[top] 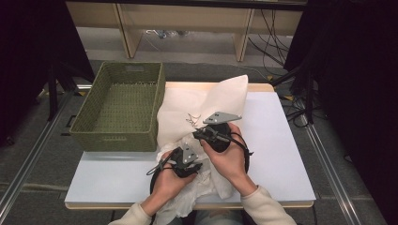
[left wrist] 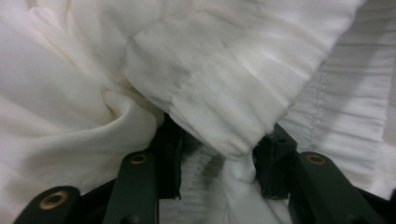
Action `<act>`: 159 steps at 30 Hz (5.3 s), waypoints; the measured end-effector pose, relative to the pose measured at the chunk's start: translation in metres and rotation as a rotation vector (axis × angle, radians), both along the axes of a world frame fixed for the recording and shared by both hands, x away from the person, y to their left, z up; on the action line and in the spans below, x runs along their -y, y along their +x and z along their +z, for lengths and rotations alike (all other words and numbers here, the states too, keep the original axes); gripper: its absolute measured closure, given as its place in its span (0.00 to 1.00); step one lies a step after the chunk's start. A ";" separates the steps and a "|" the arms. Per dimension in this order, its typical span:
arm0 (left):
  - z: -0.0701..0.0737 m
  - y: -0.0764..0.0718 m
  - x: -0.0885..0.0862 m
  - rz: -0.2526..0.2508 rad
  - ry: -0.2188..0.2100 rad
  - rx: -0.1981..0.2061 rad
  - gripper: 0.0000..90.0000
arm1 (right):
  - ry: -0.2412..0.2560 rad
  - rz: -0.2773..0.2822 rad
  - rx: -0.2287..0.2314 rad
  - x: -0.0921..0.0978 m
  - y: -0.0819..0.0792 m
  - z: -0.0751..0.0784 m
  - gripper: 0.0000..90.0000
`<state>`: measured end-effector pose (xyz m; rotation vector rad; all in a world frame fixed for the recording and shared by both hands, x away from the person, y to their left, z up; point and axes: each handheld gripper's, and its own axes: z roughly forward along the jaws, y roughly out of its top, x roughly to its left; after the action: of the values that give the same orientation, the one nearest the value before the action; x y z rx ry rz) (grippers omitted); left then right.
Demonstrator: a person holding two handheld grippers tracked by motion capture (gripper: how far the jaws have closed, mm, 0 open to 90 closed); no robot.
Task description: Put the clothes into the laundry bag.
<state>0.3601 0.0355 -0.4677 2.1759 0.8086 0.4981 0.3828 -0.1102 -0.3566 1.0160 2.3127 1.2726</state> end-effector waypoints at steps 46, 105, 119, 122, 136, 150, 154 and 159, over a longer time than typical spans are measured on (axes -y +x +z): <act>0.057 -0.018 -0.033 -0.005 -0.211 0.167 0.37 | 0.058 0.001 0.040 0.007 -0.002 0.010 0.98; 0.054 -0.008 -0.018 0.007 -0.329 0.107 0.95 | 0.054 0.059 0.041 -0.007 -0.013 0.011 0.98; 0.038 0.015 -0.023 0.044 -0.222 0.105 0.62 | 0.056 0.014 0.017 0.004 -0.002 0.007 0.98; 0.046 0.003 -0.031 0.010 -0.224 0.100 0.46 | 0.052 0.020 0.029 0.005 -0.001 0.007 0.98; 0.036 -0.022 -0.033 -0.089 -0.106 0.040 0.22 | 0.043 0.005 0.027 0.006 -0.001 0.008 0.98; 0.003 -0.007 -0.014 -0.075 -0.016 -0.004 0.25 | 0.042 0.014 0.008 0.004 -0.001 0.006 0.98; -0.004 -0.007 -0.009 -0.033 -0.080 -0.006 0.31 | 0.038 0.019 0.006 0.003 -0.001 0.006 0.98; -0.006 -0.004 -0.008 -0.035 -0.056 -0.003 0.41 | 0.046 0.026 0.005 0.002 -0.001 0.005 0.98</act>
<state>0.3559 0.0434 -0.4740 2.1365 0.7758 0.4497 0.3823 -0.1125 -0.3519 0.9991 2.3106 1.3422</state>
